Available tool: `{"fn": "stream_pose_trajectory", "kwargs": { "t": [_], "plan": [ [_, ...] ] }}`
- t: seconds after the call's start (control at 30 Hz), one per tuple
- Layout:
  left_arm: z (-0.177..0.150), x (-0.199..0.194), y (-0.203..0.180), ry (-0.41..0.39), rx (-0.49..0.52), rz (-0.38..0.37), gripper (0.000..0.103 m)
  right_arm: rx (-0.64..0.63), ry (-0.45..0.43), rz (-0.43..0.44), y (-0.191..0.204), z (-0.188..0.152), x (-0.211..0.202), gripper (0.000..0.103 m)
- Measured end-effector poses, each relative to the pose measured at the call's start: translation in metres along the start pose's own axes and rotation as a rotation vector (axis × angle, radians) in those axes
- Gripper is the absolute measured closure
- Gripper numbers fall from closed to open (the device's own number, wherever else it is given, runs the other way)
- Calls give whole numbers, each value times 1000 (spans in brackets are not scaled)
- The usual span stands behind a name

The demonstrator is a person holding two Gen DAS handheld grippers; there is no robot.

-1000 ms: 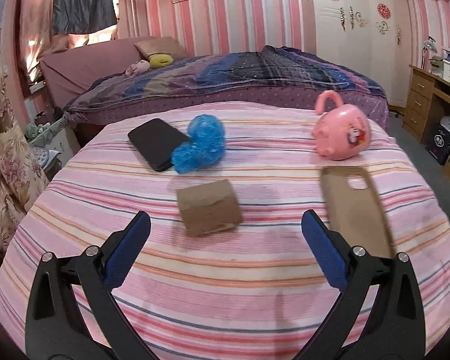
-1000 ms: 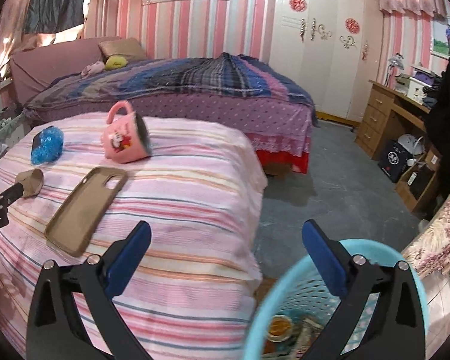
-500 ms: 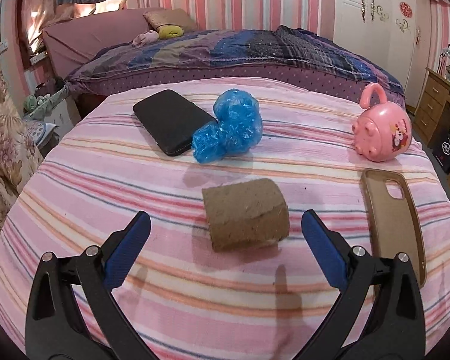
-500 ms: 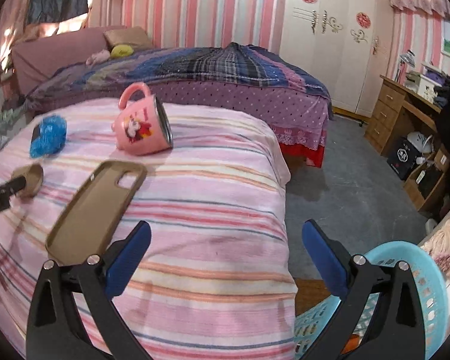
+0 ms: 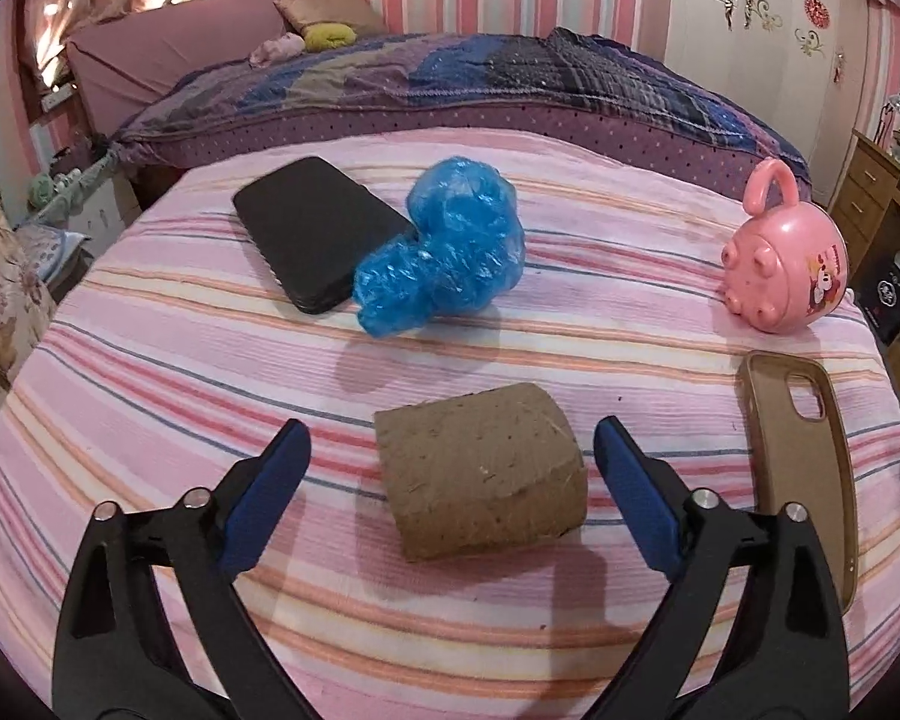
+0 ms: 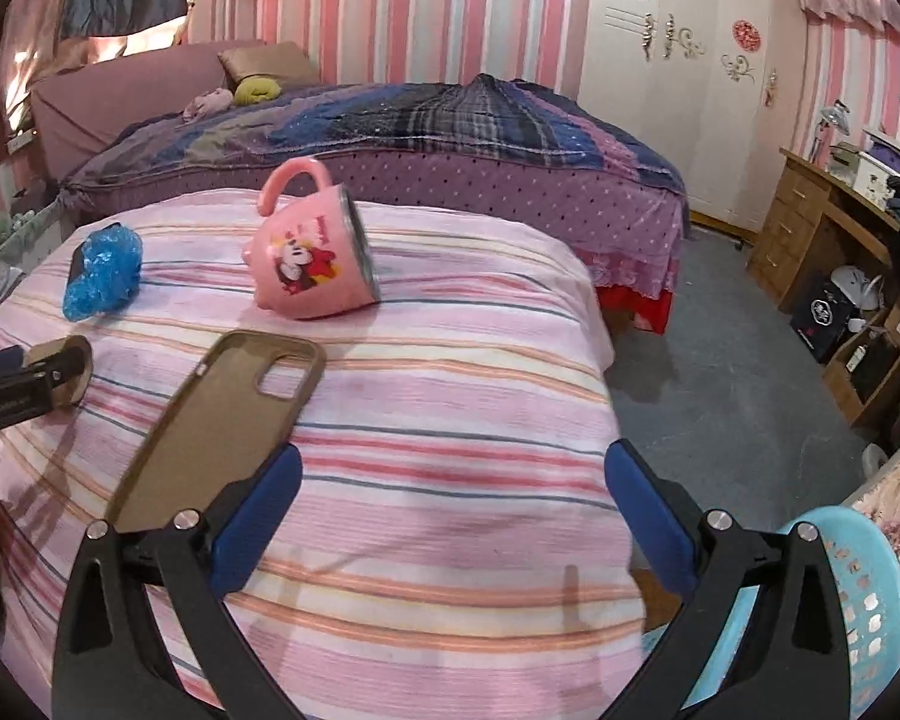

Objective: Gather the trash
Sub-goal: 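Grasp the brown cardboard tube with the left gripper, then grasp the blue plastic bag with the right gripper while the left holds the tube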

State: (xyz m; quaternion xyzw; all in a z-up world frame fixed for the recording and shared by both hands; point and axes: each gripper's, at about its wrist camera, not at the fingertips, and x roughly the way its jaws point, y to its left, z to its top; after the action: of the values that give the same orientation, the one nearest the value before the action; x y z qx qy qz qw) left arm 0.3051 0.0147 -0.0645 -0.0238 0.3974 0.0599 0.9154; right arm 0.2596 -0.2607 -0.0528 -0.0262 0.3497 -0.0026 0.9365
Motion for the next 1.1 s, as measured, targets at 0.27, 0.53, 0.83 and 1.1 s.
{"fn": "stream_pose_trajectory", "kwargs": {
  "t": [0.27,0.53,0.83,1.1],
  "plan": [
    [-1,4,1,33,28,-62,42,-24,7,-5,21,7,9,5],
    [6,-12,33,-21,27,-37,50,-13,-39,23,48,14,8,5],
    [22,-28,117,-76,-11,72,50,-90,-86,61,120,30,19,5],
    [29,-17,169,-59,-94,173,50,-167,-97,156,195,65,42,5]
  ]
}}
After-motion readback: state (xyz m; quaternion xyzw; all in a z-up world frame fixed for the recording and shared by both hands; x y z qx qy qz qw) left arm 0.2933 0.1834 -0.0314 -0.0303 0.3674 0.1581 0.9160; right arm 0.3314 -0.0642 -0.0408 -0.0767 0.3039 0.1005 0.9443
